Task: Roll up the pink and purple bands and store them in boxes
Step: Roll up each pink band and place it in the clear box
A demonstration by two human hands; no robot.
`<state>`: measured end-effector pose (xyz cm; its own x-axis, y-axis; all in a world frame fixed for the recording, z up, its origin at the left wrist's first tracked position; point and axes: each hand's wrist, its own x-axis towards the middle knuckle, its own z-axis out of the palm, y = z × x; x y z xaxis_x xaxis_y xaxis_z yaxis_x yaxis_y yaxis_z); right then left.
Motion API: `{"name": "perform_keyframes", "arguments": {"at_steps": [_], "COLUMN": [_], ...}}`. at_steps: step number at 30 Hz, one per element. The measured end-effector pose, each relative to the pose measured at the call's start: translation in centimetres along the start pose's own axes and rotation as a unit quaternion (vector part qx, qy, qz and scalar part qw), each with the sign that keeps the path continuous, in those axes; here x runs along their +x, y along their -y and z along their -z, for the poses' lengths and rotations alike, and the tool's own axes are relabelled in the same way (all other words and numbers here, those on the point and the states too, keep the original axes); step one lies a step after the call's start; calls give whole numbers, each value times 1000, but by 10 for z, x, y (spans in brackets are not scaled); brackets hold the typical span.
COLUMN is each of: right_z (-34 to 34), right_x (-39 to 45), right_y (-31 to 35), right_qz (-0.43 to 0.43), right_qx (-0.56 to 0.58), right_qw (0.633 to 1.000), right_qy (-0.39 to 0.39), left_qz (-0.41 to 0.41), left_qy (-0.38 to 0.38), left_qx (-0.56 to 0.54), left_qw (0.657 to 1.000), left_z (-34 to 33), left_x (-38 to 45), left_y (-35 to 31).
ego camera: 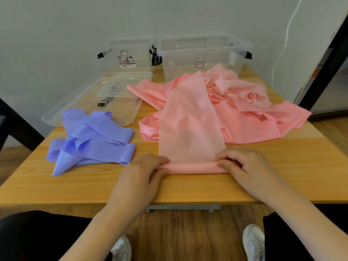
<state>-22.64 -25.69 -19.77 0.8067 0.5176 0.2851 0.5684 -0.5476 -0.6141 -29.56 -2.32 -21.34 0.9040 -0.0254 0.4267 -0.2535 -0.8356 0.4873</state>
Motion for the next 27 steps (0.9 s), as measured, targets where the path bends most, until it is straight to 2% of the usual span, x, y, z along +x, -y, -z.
{"name": "perform_keyframes", "arguments": {"at_steps": [3, 7, 9, 14, 17, 19, 22, 27], "right_z": [-1, 1, 1, 2, 2, -1, -8, -2], "right_x": [0, -1, -2, 0, -1, -3, -8, -6], "right_y": [0, 1, 0, -1, -3, 2, 10, 0], "right_qz": [-2, -12, -14, -10, -21, -31, -60, -103], "right_qx": [-12, -2, 15, -10, -19, 17, 70, 108], "right_qw": [999, 1000, 1000, 998, 1000, 999, 996, 989], "right_qy": [47, -16, -23, 59, 6, -23, 11, 17], "left_qz": [16, -25, -28, -12, 16, 38, 36, 29], "left_qy": [-26, 19, 33, -21, -25, 16, 56, 43], "left_qx": [-12, 16, 28, 9, -9, -36, -63, -52], "left_qw": [999, 999, 999, 1000, 1000, 999, 996, 997], "left_z": [1, -1, -2, -2, -3, -5, -12, -10], "left_x": [1, -1, 0, 5, 5, 4, -2, 4], "left_y": [-1, 0, -1, -6, -11, -19, -30, -26]}}
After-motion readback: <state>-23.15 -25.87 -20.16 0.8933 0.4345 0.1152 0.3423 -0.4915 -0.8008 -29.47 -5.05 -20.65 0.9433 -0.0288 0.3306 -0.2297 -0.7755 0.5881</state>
